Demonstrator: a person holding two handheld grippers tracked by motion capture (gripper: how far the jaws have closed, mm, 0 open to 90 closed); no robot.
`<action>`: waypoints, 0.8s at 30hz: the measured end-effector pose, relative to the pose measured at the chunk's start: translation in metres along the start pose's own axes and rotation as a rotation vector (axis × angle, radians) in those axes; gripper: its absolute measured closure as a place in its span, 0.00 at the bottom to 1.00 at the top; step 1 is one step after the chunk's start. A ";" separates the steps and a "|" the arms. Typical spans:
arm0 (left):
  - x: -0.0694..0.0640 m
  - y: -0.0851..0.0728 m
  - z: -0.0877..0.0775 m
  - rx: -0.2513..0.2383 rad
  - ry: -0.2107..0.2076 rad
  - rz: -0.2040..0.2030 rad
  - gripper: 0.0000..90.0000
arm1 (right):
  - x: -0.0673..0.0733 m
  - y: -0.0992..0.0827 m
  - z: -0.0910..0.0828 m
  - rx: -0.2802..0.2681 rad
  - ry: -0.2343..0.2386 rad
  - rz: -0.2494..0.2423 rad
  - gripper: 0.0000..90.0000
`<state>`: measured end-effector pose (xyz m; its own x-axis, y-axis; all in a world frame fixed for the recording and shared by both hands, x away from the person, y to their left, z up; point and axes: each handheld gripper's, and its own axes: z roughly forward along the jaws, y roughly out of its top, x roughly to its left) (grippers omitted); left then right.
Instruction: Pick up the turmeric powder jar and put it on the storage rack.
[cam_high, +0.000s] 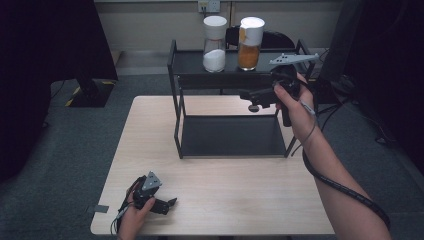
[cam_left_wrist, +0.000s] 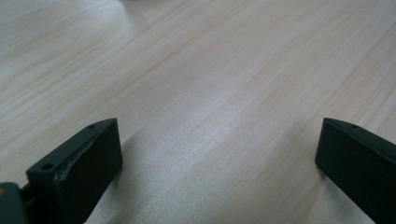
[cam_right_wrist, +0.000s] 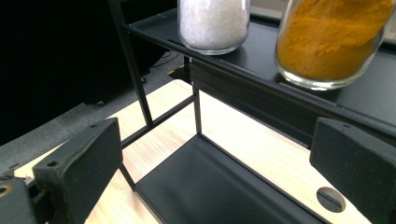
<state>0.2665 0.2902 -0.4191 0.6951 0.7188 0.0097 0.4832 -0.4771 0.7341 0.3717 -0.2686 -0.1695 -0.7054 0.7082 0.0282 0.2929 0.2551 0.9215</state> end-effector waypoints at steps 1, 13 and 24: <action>0.000 0.000 0.000 0.000 0.000 0.000 0.00 | 0.000 -0.002 0.000 -0.001 0.007 -0.002 0.01; 0.000 0.000 0.000 0.000 0.000 0.000 0.00 | 0.003 -0.015 0.002 0.000 0.026 -0.008 0.02; 0.000 0.000 0.000 0.002 -0.001 0.000 0.00 | 0.006 -0.030 0.004 0.000 0.056 -0.010 0.02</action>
<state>0.2667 0.2902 -0.4188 0.6955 0.7185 0.0093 0.4844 -0.4784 0.7324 0.3610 -0.2689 -0.1984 -0.7431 0.6680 0.0402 0.2853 0.2619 0.9220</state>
